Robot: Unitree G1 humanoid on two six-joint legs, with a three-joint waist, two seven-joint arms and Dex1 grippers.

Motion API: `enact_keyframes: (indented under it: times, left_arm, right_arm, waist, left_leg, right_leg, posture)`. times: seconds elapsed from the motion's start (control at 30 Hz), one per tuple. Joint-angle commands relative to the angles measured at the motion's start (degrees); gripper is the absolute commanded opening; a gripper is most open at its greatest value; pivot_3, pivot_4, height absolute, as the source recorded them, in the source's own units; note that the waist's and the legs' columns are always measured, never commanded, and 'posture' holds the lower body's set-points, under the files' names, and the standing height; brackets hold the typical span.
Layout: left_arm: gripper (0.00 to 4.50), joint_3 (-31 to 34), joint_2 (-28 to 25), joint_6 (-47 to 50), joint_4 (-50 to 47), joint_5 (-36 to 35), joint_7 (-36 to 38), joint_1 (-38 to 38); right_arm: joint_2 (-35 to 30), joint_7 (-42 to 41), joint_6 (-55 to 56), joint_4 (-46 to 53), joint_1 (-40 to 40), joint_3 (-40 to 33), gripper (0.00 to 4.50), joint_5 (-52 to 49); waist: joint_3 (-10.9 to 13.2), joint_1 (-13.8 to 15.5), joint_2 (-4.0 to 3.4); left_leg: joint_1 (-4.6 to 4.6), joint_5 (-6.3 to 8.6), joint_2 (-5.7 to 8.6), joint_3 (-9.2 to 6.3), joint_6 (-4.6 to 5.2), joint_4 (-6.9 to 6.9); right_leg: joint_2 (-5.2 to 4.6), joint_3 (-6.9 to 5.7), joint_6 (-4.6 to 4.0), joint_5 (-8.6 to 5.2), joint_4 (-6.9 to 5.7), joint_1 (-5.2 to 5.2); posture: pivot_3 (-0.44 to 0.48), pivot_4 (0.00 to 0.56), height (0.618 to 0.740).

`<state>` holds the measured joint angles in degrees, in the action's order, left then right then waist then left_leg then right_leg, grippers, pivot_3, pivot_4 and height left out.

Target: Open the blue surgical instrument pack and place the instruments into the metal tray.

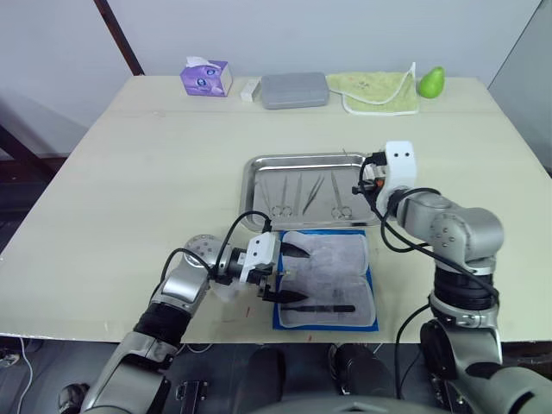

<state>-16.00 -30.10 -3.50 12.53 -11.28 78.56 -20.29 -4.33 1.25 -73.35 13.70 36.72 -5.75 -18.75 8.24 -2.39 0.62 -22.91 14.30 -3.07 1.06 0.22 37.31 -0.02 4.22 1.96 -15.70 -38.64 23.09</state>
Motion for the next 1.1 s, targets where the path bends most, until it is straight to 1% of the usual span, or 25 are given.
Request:
enact_keyframes:
  times: [0.03, 0.3, 0.73, 0.83, 0.87, 0.9, 0.93, 0.97, 1.1]
  left_arm:
    - [4.5, -1.4, -0.57, 2.54, 0.69, 1.28, -0.59, 2.06]
    - [4.5, -1.41, -0.57, 3.85, -0.16, 1.15, -0.97, 2.02]
    - [4.5, -1.47, -0.13, 3.01, 1.25, 1.36, -1.1, 1.81]
    - [4.5, -1.45, -0.04, 3.1, 1.27, 1.38, -1.23, 1.72]
    - [4.5, -1.43, -0.01, 3.15, 1.24, 1.36, -1.28, 1.7]
    - [4.5, -1.41, -0.01, 3.22, 1.14, 1.34, -1.31, 1.71]
    - [4.5, -1.38, -0.01, 3.28, 1.05, 1.31, -1.35, 1.73]
    - [4.5, -1.36, -0.02, 3.3, 0.99, 1.31, -1.4, 1.76]
    - [4.5, -1.33, -0.02, 3.34, 0.85, 1.31, -1.53, 1.86]
  right_arm:
    - [1.03, 1.13, 4.2, -0.84, -0.47, 0.79, 0.03, 1.97]
    - [4.18, 2.54, 8.64, -5.16, -1.54, 1.65, 0.03, 4.45]
    - [5.63, 2.43, 10.33, -8.03, -2.59, 1.59, 0.03, 5.94]
    - [5.56, 2.15, 10.64, -8.41, -2.48, 1.38, 0.84, 5.97]
    - [5.48, 2.08, 10.78, -8.46, -2.47, 1.44, 1.48, 6.08]
    - [5.27, 1.94, 10.87, -8.4, -2.53, 1.69, 1.69, 6.26]
    - [5.1, 1.76, 10.88, -8.25, -2.63, 1.89, 2.26, 6.35]
    - [4.97, 1.49, 10.91, -7.78, -2.79, 1.93, 2.65, 6.28]
    - [2.29, -2.11, 12.05, -4.51, -3.78, 4.21, 2.65, 6.05]
  waist:
    - [0.0, -0.01, 0.0]
    - [0.01, -0.08, -0.01]
    - [0.01, -0.07, -0.01]
    - [0.01, -0.08, -0.01]
    - [0.01, -0.08, -0.01]
    - [0.01, -0.08, -0.01]
    - [0.01, -0.08, -0.01]
    - [0.01, -0.08, -0.01]
    - [0.01, -0.04, -0.01]
  left_leg:
    - [0.0, 0.0, 0.0, 0.01, 0.0, 0.0]
    - [0.0, 0.0, 0.0, 0.03, 0.0, -0.01]
    - [0.0, 0.0, 0.0, 0.03, 0.0, -0.01]
    - [0.0, 0.0, 0.0, 0.03, 0.0, -0.01]
    - [0.0, 0.0, 0.0, 0.04, 0.0, -0.01]
    - [0.0, 0.0, 0.0, 0.03, 0.0, -0.01]
    - [0.0, 0.0, 0.0, 0.03, 0.0, -0.01]
    - [0.0, 0.0, 0.0, 0.04, 0.0, -0.01]
    - [0.0, 0.0, 0.0, 0.04, 0.0, -0.01]
  right_leg:
    - [0.0, 0.0, 0.0, 0.0, 0.0, 0.0]
    - [0.0, 0.03, 0.0, 0.0, 0.01, 0.01]
    - [-0.01, 0.03, 0.0, 0.0, 0.02, 0.01]
    - [-0.01, 0.03, 0.0, 0.0, 0.02, 0.01]
    - [-0.01, 0.04, 0.0, 0.0, 0.02, 0.01]
    - [-0.01, 0.03, 0.0, 0.0, 0.02, 0.01]
    - [-0.01, 0.03, 0.0, 0.0, 0.02, 0.01]
    - [-0.01, 0.03, 0.0, 0.0, 0.02, 0.01]
    - [-0.01, 0.03, 0.0, 0.0, 0.03, 0.01]
  posture:
    - [0.0, 0.15, 0.74]
    - [0.0, 0.15, 0.74]
    - [0.0, 0.15, 0.74]
    - [0.0, 0.15, 0.74]
    - [0.0, 0.15, 0.74]
    - [0.0, 0.15, 0.74]
    - [0.0, 0.15, 0.74]
    - [0.0, 0.15, 0.74]
    - [0.0, 0.15, 0.74]
